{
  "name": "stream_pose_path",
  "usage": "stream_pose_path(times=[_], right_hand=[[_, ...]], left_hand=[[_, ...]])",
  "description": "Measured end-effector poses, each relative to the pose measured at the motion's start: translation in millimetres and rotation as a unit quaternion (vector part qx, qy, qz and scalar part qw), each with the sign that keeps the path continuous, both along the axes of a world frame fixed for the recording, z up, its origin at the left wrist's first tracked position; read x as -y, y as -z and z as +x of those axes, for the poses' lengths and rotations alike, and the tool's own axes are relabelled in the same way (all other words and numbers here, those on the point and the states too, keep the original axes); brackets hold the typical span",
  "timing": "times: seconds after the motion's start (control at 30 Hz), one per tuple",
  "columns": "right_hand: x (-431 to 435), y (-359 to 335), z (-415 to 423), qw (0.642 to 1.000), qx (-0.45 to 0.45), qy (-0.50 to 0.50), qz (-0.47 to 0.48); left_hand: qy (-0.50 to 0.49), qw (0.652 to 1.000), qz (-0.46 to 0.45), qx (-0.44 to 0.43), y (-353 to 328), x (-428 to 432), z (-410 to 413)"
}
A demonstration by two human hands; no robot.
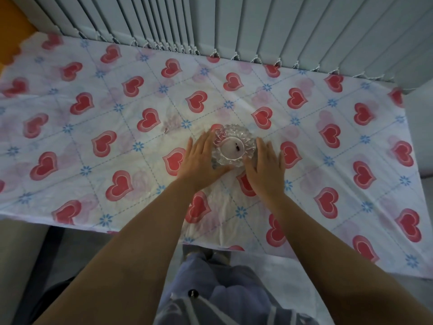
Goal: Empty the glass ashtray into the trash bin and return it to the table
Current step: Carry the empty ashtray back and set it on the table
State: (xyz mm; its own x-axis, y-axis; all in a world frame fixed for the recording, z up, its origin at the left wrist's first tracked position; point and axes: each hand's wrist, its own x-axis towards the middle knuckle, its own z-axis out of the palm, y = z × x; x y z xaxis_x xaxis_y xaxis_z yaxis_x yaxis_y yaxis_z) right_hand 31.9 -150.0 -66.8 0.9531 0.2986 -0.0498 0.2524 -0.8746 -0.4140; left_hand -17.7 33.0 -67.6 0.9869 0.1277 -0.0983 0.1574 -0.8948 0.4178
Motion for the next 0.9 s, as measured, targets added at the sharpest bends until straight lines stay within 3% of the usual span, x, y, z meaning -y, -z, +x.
stream_pose_path(times=[0.4,0.9], right_hand=[[-7.7,-7.6,5.4,1.000,0.000,0.002,-0.010],[-27.0,-16.5,74.9,0.999,-0.016,0.018,-0.043]], left_hand=[[-0.014,1.000,0.012,0.019,2.6,1.7,8.1],[-0.007,0.997,0.050,-0.065,-12.6,-4.2,86.6]])
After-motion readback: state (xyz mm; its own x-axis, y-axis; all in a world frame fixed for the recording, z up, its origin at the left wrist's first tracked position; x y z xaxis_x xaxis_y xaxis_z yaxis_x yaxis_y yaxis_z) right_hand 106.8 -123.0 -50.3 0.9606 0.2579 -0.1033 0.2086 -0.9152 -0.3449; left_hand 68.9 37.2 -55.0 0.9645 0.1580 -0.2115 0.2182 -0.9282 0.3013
